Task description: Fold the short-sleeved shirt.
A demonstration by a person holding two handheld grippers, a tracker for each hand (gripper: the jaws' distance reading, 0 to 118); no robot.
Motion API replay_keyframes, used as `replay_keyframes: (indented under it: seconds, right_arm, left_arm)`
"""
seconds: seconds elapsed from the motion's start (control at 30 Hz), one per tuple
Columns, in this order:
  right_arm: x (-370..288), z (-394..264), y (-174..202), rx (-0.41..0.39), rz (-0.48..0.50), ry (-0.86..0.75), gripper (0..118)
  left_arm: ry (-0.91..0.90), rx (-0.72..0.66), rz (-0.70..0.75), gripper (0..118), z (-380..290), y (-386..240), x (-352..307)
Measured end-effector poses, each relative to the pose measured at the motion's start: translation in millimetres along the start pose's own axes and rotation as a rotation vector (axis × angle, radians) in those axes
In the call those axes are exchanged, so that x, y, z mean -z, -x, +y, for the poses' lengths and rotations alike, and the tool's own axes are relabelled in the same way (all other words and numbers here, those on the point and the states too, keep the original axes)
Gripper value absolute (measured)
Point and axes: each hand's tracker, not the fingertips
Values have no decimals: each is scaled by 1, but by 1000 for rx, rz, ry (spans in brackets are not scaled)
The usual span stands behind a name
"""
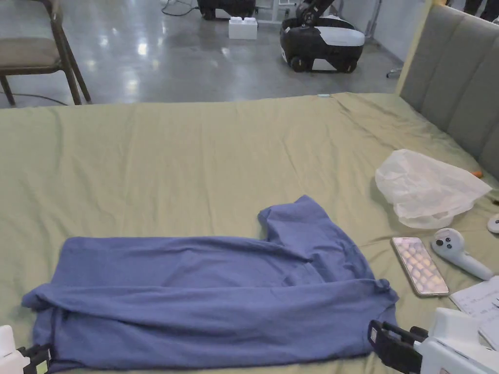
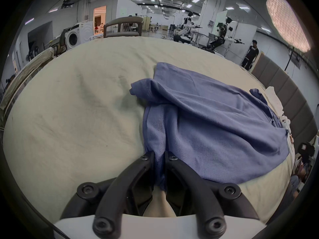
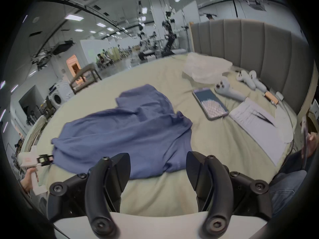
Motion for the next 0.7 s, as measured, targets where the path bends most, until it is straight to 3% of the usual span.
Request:
replay_keyframes:
  seconds: [0.07, 0.13, 0.17, 0.23, 0.27, 0.3, 0.33, 0.37, 0.6, 0.7]
  right_arm:
    - [36, 2, -9, 39, -60, 59, 69]
    - [70, -1, -20, 92, -101, 152, 48]
    - [81, -4, -23, 107, -113, 203, 45]
    - [69, 1, -15, 73, -115, 157, 32]
    - [61, 5, -9, 29, -91, 163, 32]
    - [61, 7, -7, 4, -68, 159, 12]
    - [61, 10, -5, -18, -115, 163, 3]
    - [61, 12, -5, -48, -113, 177, 3]
    - [25, 7, -4, -41, -134, 135, 3]
    - [1, -5, -8, -66, -130, 132, 3]
  left_arm:
    - [4, -5, -2, 10, 0, 2, 2]
    - [14, -17, -4, 10, 2, 3, 3]
    - [16, -16, -4, 10, 2, 3, 3]
    - [21, -11, -7, 8, 4, 3, 2]
    - [29, -7, -22, 6, 6, 5, 1]
    - [40, -11, -35, 2, 11, 7, -2]
    - [48, -19, -49, 0, 16, 10, -6]
    - [43, -19, -61, 0, 19, 12, -12]
    - [-37, -74, -86, 0, 4, 18, -94]
    - [-22, -3, -68, 0, -28, 14, -126]
